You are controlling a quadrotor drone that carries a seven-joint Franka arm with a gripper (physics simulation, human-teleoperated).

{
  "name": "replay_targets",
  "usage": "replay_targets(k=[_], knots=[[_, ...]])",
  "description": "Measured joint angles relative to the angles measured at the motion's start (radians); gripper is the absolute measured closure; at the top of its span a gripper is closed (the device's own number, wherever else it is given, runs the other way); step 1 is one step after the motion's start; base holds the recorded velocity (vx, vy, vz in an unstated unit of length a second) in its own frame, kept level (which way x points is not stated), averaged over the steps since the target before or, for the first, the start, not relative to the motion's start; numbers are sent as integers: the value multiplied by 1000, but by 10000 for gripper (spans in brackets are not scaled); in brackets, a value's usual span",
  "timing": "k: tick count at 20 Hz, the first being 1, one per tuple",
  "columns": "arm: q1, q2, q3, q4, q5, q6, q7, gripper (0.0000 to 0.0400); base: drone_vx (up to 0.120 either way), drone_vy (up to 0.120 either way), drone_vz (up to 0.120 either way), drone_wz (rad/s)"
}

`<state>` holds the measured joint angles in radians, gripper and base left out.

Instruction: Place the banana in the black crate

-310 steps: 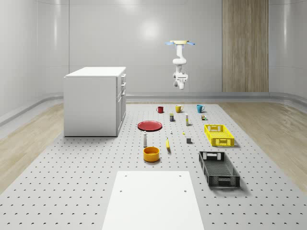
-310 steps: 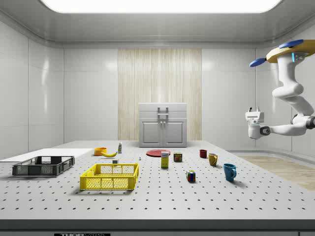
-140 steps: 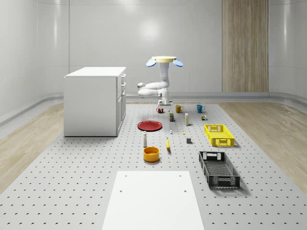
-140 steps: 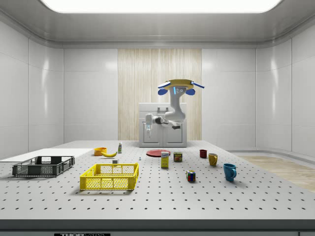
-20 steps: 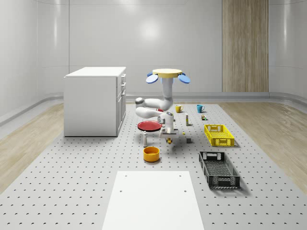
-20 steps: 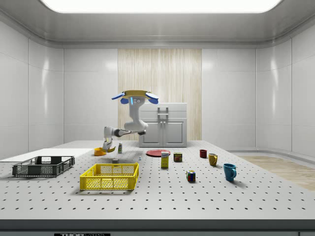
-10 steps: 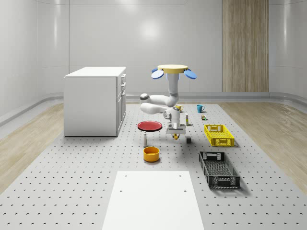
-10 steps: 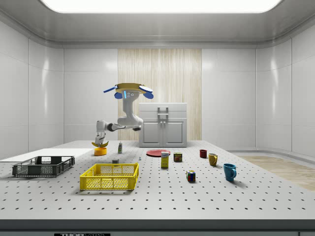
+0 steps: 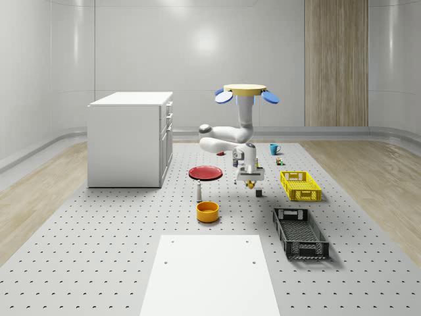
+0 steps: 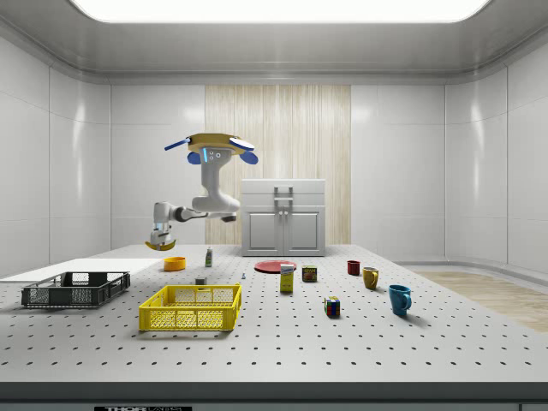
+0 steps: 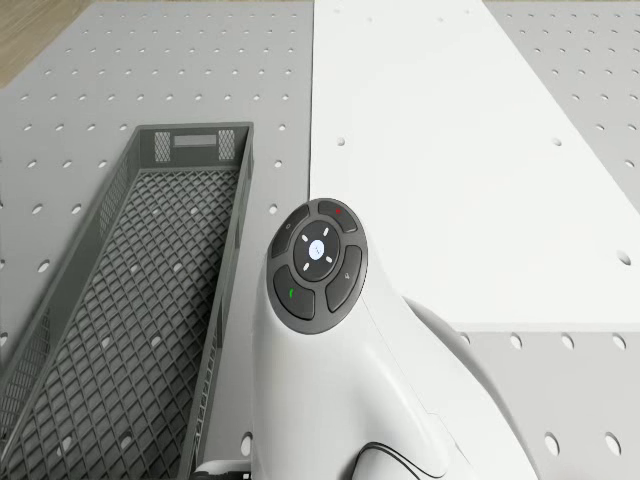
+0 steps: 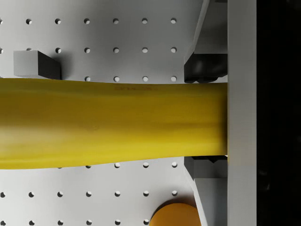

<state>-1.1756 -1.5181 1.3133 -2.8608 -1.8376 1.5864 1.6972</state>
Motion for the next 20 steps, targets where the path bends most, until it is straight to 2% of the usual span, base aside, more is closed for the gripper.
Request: replay_targets(k=[20], knots=[[-2,-5,1,0,3,5,1,199,120,120,0,0]])
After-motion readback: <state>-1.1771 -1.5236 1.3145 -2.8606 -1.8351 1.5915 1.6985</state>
